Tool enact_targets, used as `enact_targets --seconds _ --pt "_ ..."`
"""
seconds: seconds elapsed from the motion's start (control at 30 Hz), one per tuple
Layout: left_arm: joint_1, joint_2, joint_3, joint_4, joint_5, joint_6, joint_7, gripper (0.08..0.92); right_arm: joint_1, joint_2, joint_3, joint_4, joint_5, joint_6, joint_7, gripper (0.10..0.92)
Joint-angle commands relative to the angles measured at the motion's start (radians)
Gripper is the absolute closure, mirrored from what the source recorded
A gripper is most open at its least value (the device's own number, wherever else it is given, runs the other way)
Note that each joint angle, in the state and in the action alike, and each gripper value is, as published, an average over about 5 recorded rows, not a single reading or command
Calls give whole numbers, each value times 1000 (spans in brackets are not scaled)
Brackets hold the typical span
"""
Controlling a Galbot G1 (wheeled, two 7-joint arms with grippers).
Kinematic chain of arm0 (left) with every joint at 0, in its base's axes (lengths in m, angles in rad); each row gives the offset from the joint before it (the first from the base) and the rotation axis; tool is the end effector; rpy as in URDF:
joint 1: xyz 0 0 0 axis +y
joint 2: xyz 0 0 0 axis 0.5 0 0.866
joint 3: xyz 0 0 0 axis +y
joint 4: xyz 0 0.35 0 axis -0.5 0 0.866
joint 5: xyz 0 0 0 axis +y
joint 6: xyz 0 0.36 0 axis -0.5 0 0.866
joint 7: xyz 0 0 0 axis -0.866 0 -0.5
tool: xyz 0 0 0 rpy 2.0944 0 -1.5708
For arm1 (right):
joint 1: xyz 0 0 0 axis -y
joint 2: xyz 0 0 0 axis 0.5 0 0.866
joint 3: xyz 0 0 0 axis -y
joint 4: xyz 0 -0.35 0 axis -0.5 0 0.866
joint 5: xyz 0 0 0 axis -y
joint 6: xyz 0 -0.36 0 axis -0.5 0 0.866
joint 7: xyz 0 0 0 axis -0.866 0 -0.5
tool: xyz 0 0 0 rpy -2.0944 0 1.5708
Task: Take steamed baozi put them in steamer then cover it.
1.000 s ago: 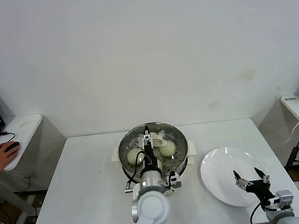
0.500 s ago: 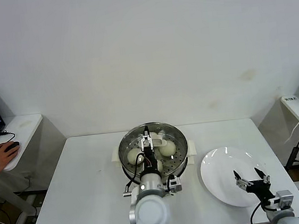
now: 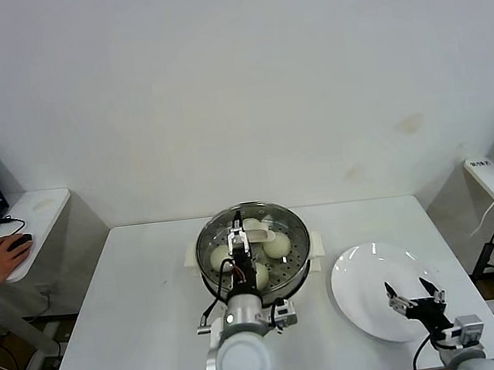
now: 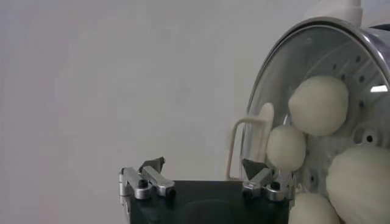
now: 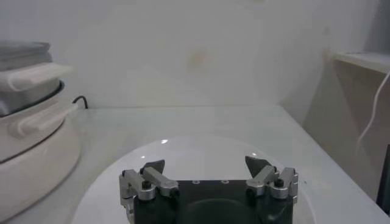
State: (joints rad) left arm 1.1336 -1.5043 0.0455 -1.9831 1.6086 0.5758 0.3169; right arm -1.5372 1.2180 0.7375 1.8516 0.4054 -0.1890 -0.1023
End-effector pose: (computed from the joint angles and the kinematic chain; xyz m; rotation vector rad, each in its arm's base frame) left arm 0.2581 -0.1637 -0.2403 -0.0534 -2.3428 -2.0669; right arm 0.1997 -0.1554 -0.3439 0.0073 -2.8024 -0.0354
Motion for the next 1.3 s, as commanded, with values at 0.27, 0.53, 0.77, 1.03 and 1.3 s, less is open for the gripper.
enact_targets --seconds 0.27,0.53,0.77,1.03,1.3 --pt "162 135 -184 -323 -221 -67 -104 177 -18 -11 -27 52 -5 13 0 203" --pt "242 160 -517 -336 -968 -227 -306 177 -30 -106 -108 81 -1 75 58 203" --pt "444 150 -671 -242 -1331 -468 -437 177 -10 -89 -114 106 29 90 76 203" --pt "582 152 -674 -67 -1484 -616 -500 177 -50 -142 -200 125 -9 89 110 203" --pt "649 139 -670 -53 -1500 -410 -454 177 -44 -127 -222 190 16 -4 146 203"
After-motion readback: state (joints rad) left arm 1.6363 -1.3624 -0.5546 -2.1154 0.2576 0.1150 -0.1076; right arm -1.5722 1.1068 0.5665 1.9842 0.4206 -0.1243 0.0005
